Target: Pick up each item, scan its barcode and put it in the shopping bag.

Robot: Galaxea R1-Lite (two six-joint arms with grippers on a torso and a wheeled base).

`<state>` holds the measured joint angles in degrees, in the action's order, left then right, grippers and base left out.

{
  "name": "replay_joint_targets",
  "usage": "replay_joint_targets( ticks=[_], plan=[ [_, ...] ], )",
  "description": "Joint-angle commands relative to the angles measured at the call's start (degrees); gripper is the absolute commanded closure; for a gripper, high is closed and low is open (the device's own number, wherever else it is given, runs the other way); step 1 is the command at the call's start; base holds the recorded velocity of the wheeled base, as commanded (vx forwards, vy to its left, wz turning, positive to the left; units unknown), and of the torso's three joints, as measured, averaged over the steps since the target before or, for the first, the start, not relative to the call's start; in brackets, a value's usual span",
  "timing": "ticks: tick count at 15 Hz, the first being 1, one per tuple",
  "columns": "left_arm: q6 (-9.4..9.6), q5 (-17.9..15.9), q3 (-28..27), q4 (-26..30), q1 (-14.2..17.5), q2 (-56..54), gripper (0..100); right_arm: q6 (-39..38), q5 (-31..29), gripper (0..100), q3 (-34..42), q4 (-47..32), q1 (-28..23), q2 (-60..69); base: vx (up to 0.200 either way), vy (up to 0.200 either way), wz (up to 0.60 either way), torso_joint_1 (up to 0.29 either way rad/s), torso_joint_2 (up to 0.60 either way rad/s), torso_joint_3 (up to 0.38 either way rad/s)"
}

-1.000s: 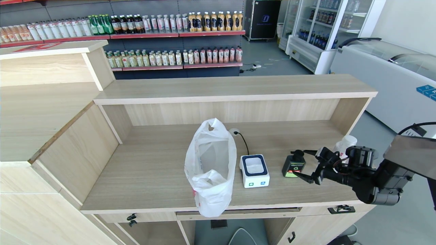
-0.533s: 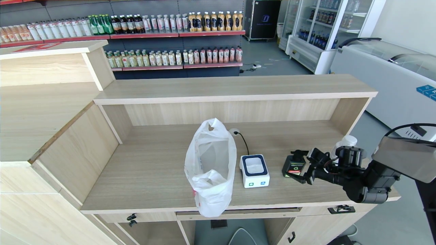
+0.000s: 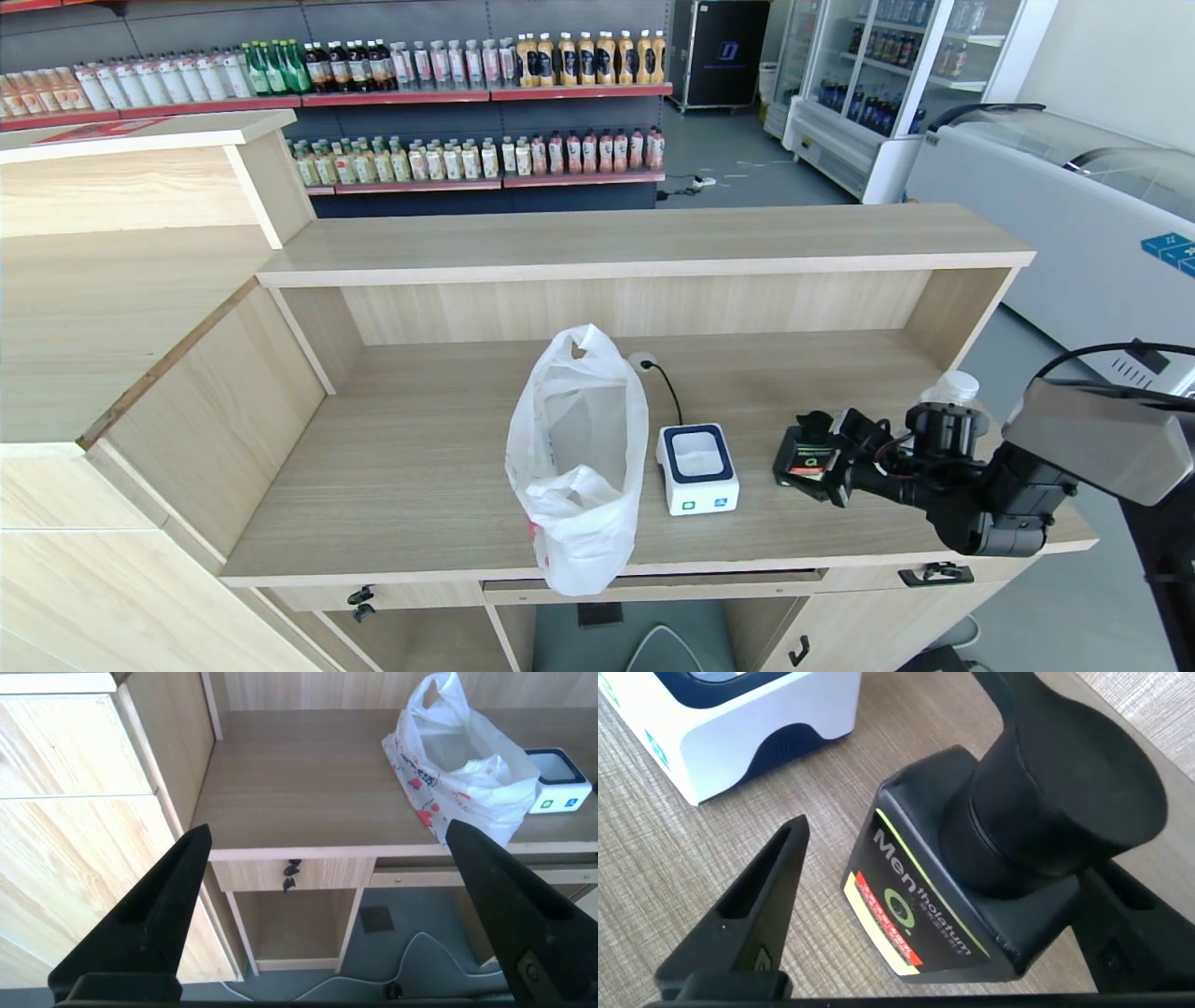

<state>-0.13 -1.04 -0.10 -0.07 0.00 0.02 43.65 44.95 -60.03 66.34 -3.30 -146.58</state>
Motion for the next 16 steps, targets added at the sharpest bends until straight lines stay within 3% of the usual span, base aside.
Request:
replay_joint_targets(
  ticks=[1,8,10,14,16],
  plan=[
    [-0.04,-0.02,0.01,-0.01,0.0,-0.02,0,0.03,0.05,100,-0.44,0.02,0.49,-0.64,0.0,0.0,0.0,0.0,0.0,0.0],
    [-0.04,-0.02,0.01,-0.01,0.0,-0.02,0,0.38,-0.03,100,-0.18,0.63,0.32,2.79,0.0,0.0,0.0,0.0,0.0,0.0],
    [-0.04,-0.02,0.01,-0.01,0.0,-0.02,0,-0.24,0.05,100,2.28,-0.07,-2.06,13.6,0.0,0.0,0.0,0.0,0.0,0.0],
    [-0.04,-0.02,0.01,-0.01,0.0,-0.02,0,-4.81,0.23,100,15.38,-5.08,-2.85,37.95,0.0,0.0,0.0,0.0,0.0,0.0],
    [-0.04,-0.02,0.01,-0.01,0.0,-0.02,0,0.2,0.05,100,24.08,-6.22,-2.59,47.97,0.0,0.0,0.0,0.0,0.0,0.0]
  ],
)
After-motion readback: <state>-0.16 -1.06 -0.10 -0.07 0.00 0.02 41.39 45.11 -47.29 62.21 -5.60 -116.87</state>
